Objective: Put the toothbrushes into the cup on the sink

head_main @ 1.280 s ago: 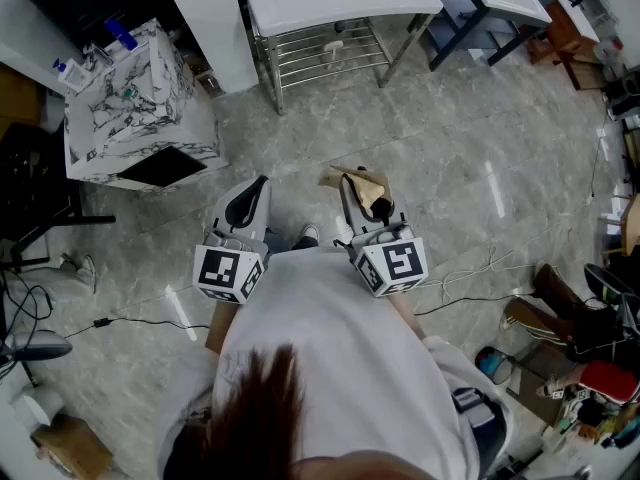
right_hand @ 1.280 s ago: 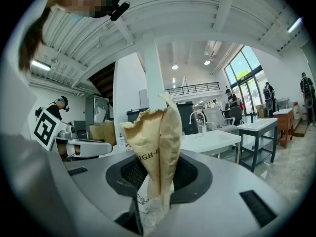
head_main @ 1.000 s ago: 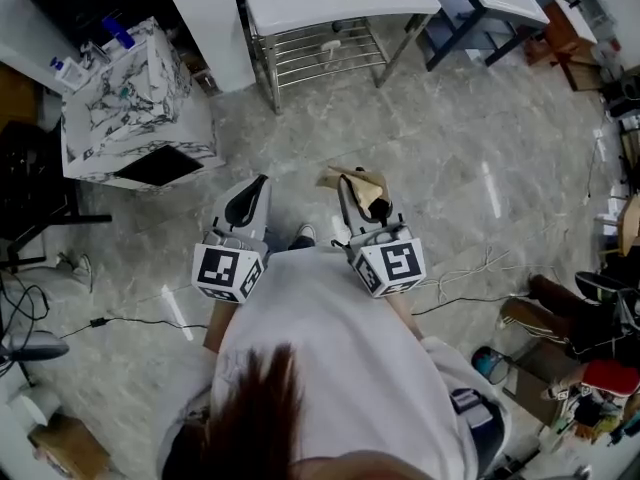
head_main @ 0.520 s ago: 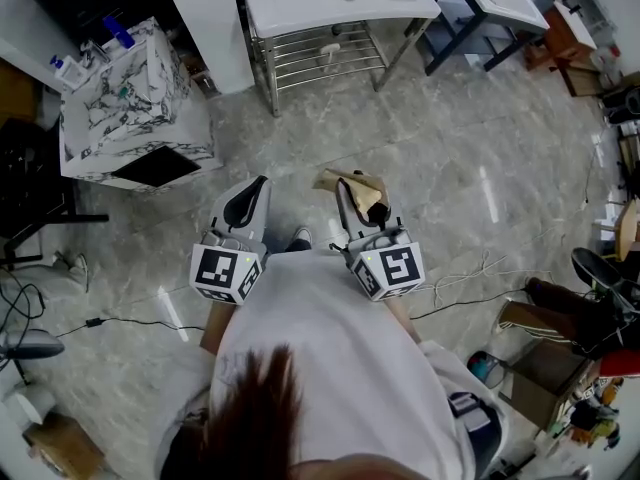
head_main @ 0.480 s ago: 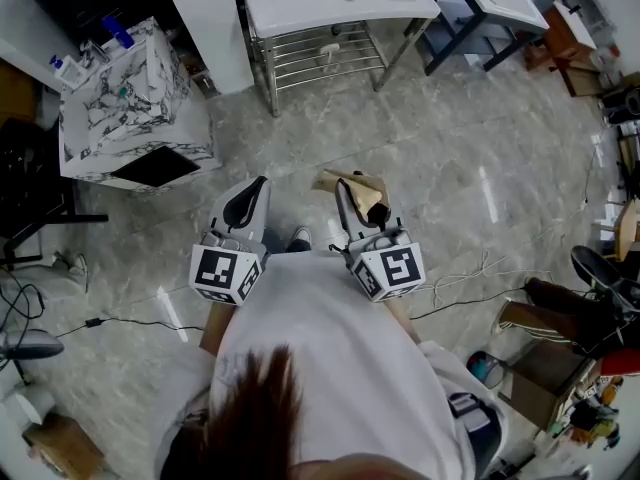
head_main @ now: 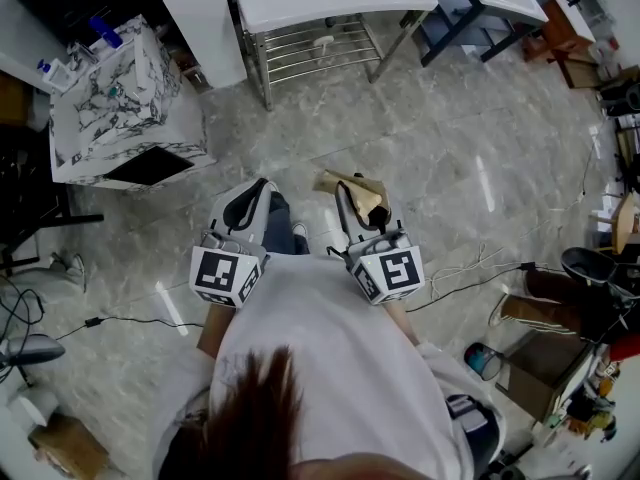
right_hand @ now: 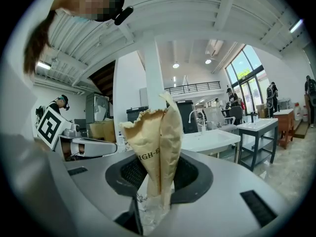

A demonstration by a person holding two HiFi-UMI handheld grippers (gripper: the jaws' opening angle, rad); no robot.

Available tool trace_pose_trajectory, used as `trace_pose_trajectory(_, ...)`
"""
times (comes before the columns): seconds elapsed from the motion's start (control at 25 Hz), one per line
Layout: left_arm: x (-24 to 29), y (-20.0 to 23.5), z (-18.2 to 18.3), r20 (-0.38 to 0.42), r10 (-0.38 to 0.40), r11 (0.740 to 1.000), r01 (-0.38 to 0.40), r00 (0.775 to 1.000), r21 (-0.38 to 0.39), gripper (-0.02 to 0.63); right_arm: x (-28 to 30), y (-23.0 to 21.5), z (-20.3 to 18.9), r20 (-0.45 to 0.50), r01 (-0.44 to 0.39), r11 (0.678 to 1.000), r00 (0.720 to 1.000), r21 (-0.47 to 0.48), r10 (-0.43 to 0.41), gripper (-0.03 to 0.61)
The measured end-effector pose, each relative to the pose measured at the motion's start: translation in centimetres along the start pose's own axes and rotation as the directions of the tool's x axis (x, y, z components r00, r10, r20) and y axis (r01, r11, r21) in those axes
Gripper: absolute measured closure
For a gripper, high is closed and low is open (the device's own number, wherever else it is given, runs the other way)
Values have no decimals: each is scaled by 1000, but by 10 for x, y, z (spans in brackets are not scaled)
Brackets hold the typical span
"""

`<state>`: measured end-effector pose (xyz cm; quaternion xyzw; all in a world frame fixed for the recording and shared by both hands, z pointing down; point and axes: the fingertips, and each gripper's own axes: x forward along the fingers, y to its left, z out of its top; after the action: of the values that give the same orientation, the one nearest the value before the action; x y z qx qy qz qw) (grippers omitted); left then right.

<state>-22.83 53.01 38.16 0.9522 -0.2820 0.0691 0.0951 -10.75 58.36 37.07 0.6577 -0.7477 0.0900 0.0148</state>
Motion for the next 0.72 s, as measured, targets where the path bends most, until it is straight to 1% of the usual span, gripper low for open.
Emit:
trace_pose_trajectory(0.16,19,7,1,-13,-10,1000,10,1000,-17,598,17,-8,1,-22,-6,1000,1000,13,7,463)
trace_pose_trajectory(0.4,62,27,4,-37,-55,998,54,998,-8,598,60,-25,-3,-62,-11,1000,998,21,12,463)
trace_pose_trajectory(0.56,92,52,18,-22,-72,997,73,997,17,598,100,-36,10,-59,-9,1000,998,4,10,463)
trace_pose_trajectory(0.72,120,80,33,-12,-91,996,92,996,6,598,138,-46,25,-43,0,1000,999,-9,-1,463)
